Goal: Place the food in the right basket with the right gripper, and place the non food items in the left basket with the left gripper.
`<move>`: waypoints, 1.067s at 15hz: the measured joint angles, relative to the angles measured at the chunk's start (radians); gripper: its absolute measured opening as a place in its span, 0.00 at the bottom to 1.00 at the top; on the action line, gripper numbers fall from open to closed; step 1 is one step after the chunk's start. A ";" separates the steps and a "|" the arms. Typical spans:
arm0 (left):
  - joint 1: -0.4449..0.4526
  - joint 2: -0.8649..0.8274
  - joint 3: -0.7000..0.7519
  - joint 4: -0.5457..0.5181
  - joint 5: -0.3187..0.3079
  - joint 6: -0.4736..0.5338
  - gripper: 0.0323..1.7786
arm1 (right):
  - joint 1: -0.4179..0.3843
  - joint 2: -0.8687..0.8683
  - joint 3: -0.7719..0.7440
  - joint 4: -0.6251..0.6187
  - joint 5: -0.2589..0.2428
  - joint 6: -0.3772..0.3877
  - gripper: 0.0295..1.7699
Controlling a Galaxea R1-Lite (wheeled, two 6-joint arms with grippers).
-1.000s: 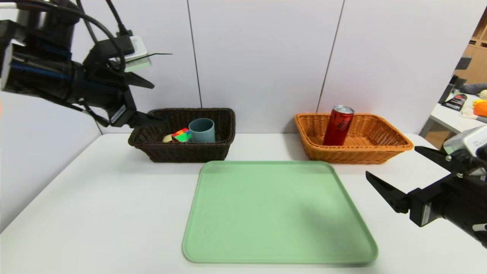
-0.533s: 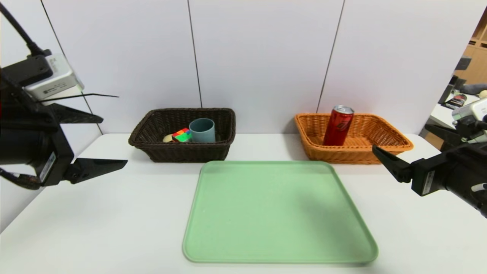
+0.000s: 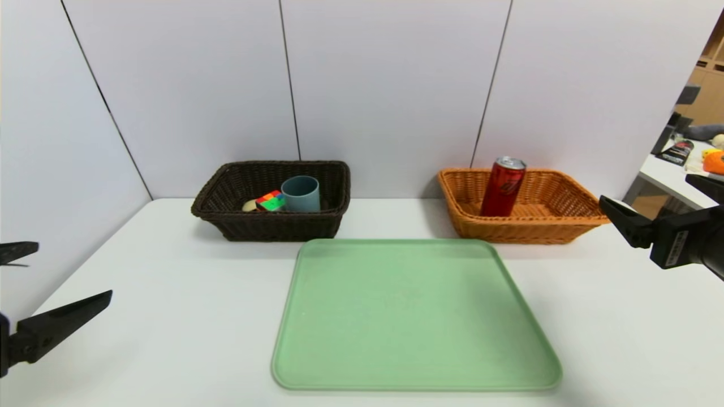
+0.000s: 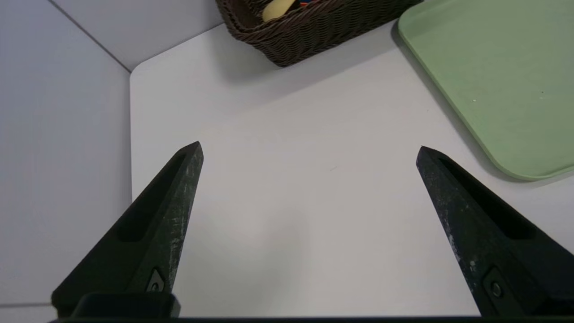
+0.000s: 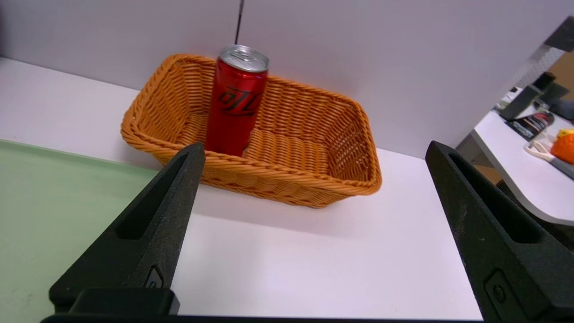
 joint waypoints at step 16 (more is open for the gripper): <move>0.033 -0.554 0.216 0.166 -0.050 -0.154 0.95 | -0.229 -0.553 0.127 0.396 -0.115 -0.026 0.96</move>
